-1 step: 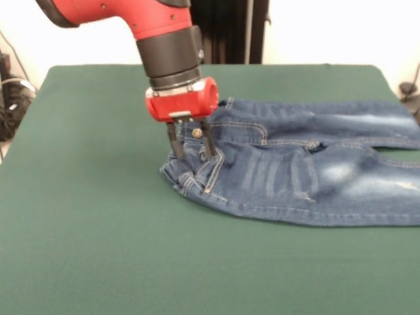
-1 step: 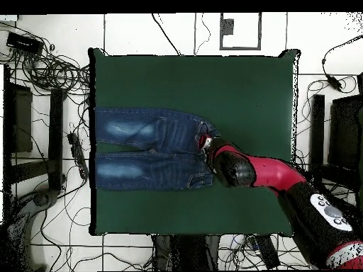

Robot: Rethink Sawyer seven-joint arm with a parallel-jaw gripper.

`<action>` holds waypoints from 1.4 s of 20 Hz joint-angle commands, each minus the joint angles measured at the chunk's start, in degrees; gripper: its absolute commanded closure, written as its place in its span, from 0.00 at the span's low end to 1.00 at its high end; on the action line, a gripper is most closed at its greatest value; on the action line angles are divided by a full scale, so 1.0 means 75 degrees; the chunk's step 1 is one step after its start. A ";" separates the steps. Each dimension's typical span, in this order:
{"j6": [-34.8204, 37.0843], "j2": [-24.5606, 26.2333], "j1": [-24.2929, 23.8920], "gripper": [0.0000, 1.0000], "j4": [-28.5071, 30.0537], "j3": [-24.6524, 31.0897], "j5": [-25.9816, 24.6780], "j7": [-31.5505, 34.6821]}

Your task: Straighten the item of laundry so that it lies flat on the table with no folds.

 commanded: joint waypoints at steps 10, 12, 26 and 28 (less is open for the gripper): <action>0.0897 0.0601 0.0118 0.00 0.0160 0.1618 -0.0602 -0.1016; 0.0864 0.0466 0.0210 0.00 0.0112 0.1442 -0.0645 -0.0912; 0.0595 -0.0691 0.0719 0.00 0.0226 0.0249 -0.1113 -0.0173; 0.0637 -0.0750 0.0688 0.00 0.0264 0.0235 -0.1134 -0.0181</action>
